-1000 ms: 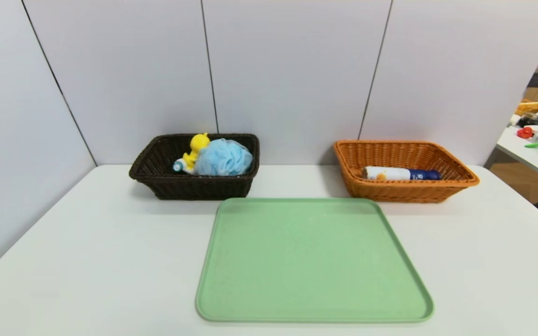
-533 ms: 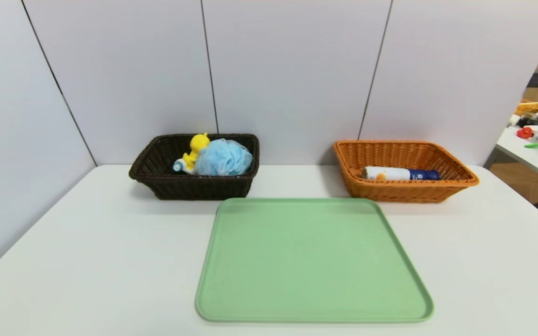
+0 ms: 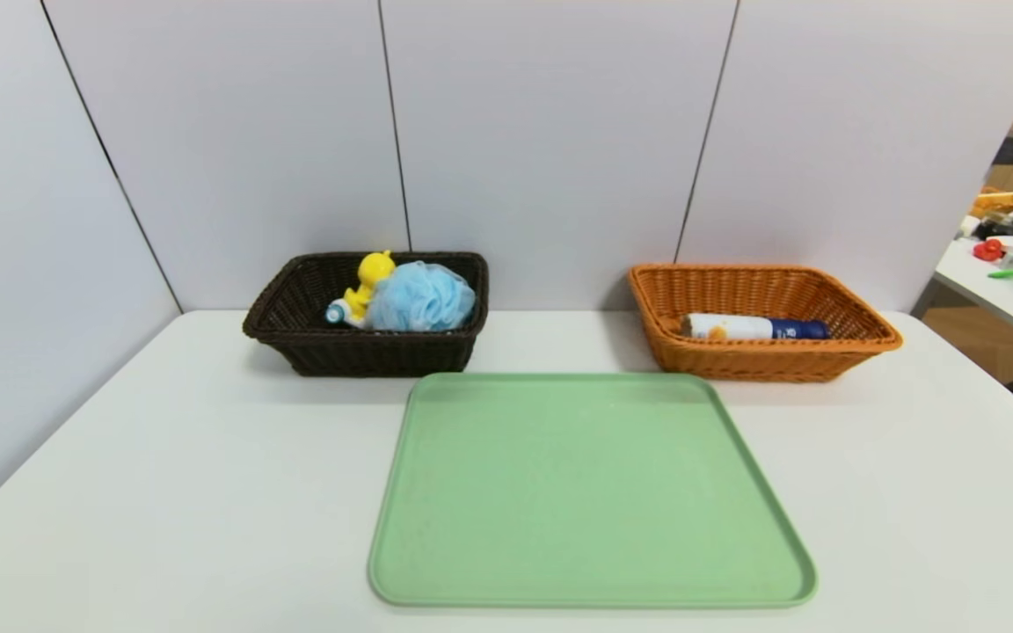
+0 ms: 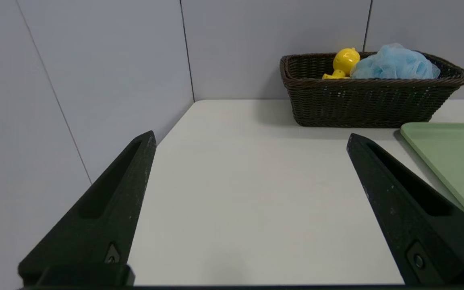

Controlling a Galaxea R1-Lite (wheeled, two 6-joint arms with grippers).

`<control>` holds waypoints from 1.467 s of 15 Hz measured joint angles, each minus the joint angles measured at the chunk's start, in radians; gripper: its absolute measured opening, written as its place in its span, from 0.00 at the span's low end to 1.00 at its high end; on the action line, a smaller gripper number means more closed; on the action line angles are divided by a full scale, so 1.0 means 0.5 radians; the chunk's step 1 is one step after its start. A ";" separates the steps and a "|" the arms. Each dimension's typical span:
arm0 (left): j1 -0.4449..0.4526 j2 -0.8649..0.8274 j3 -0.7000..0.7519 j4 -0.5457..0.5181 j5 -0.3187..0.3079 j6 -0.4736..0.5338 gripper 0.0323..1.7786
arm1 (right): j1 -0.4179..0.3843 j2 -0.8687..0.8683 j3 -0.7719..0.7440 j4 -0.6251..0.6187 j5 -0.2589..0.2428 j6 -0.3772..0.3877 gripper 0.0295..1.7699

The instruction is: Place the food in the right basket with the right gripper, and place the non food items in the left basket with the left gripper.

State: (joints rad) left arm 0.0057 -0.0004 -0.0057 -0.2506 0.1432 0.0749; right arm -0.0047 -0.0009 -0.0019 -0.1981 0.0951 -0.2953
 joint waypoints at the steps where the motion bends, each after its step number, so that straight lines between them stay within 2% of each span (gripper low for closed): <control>1: 0.000 0.001 0.007 0.076 -0.009 0.002 0.95 | 0.000 0.000 0.001 0.050 0.004 -0.002 0.96; 2: 0.000 0.001 0.008 0.153 -0.043 0.005 0.95 | 0.000 -0.001 0.002 0.134 -0.004 -0.016 0.96; 6: 0.000 0.001 0.011 0.480 -0.331 0.006 0.95 | 0.001 -0.001 -0.011 0.369 -0.086 -0.051 0.96; 7: 0.000 0.001 0.011 0.488 -0.347 -0.007 0.95 | 0.001 -0.001 -0.016 0.372 -0.089 -0.041 0.96; 10: 0.000 0.001 0.011 0.496 -0.339 -0.106 0.95 | 0.001 -0.001 -0.020 0.371 -0.108 0.047 0.96; 22: -0.001 0.001 0.011 0.501 -0.335 -0.134 0.95 | 0.000 -0.001 -0.020 0.369 -0.099 0.039 0.96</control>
State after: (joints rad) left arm 0.0053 0.0000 0.0000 0.0000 -0.0245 0.0077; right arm -0.0047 -0.0013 -0.0119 -0.0134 0.0455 -0.2760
